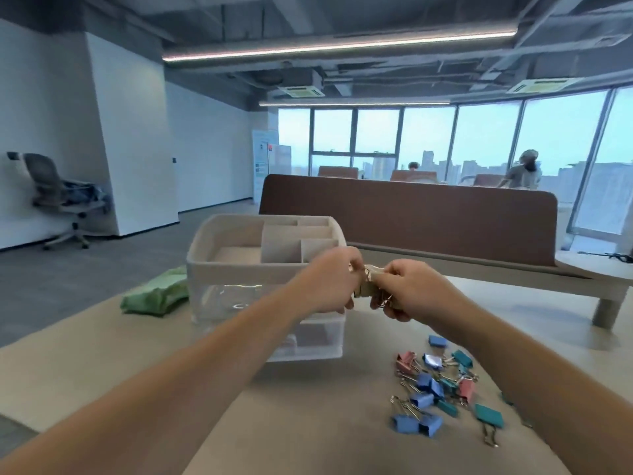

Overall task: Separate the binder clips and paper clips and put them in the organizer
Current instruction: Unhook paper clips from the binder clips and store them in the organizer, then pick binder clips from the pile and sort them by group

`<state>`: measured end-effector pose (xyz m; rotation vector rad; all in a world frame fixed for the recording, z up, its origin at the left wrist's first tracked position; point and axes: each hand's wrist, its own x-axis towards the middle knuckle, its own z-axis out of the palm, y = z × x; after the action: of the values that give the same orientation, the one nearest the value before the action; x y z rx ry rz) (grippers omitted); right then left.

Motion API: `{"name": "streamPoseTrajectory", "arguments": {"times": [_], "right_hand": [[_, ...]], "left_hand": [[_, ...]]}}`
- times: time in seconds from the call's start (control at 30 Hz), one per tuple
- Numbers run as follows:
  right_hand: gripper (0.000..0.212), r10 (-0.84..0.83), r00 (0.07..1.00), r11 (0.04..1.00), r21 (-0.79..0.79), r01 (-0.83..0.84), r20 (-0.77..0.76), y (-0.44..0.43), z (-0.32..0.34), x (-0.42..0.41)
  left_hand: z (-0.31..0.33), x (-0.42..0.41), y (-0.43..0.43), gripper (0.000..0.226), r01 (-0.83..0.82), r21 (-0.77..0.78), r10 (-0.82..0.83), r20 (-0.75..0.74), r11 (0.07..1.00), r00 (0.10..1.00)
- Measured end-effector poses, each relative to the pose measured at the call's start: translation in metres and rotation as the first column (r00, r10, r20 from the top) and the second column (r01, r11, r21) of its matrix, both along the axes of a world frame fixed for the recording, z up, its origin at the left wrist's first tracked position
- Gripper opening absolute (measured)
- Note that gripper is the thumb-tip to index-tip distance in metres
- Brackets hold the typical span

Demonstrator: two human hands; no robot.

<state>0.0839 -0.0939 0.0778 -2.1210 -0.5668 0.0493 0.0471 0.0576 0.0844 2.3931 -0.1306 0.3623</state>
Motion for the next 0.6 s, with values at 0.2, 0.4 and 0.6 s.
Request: {"name": "streamPoseTrajectory", "arguments": {"times": [0.2, 0.4, 0.6], "right_hand": [[0.023, 0.132, 0.990, 0.985, 0.119, -0.126, -0.042, 0.069, 0.037, 0.019], [0.018, 0.177, 0.984, 0.970, 0.176, -0.168, -0.035, 0.124, 0.070, 0.056], [0.020, 0.133, 0.991, 0.989, 0.069, -0.132, -0.011, 0.173, 0.088, 0.100]], "left_hand": [[0.035, -0.001, 0.065, 0.009, -0.090, -0.087, 0.097, 0.070, 0.992, 0.993], [0.066, 0.032, 0.113, 0.011, -0.210, -0.081, 0.219, 0.114, 0.974, 0.969], [0.080, 0.077, 0.152, 0.010, -0.266, -0.132, 0.274, 0.047, 0.955, 0.961]]}}
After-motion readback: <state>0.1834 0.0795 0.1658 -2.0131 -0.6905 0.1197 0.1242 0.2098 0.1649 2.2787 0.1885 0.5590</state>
